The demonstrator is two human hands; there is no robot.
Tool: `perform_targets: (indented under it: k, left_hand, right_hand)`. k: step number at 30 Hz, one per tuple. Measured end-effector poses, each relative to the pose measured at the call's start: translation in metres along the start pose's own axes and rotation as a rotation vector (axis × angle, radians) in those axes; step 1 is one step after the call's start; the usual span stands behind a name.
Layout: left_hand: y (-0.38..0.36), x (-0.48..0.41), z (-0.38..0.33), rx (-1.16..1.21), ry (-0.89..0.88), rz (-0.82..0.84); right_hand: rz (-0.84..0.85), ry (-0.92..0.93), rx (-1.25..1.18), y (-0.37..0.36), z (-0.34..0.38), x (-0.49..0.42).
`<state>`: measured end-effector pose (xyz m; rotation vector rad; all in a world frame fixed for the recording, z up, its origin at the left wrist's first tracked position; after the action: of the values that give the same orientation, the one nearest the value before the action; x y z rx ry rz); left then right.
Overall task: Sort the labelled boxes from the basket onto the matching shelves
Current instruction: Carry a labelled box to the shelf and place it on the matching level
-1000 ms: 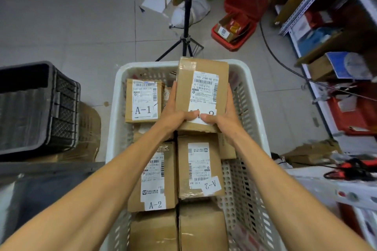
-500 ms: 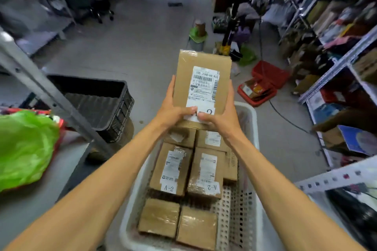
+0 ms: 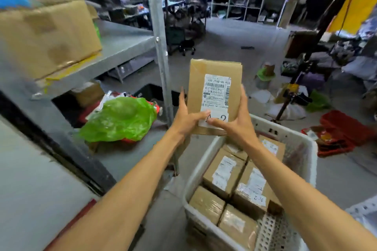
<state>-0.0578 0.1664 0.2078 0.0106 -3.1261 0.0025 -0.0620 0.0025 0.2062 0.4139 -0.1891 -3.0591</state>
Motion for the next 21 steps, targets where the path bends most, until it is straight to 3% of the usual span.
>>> perform_targets:
  k: [5, 11, 21]
  left_hand:
    - [0.066, 0.097, -0.009, -0.019, -0.088, -0.213]
    - [0.124, 0.21, -0.014, -0.078, -0.068, -0.435]
    - [0.19, 0.364, -0.023, -0.123, -0.123, -0.909]
  right_hand:
    - [0.178, 0.063, -0.063, -0.068, 0.028, 0.047]
    - [0.409, 0.123, -0.152, -0.137, 0.067, 0.113]
    - [0.825, 0.251, -0.298, -0.256, 0.119, 0.19]
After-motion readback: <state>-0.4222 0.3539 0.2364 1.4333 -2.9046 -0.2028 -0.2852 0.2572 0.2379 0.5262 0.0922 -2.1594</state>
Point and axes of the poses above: each hand's wrist, its own x-axis away from the middle knuckle, its own y-axis out of the back of the hand, z = x × y, the point moved 2 cm from there along -x, towards the middle knuckle, and after that the axes turned 4 degrees about -x, right-handed, at the moved point
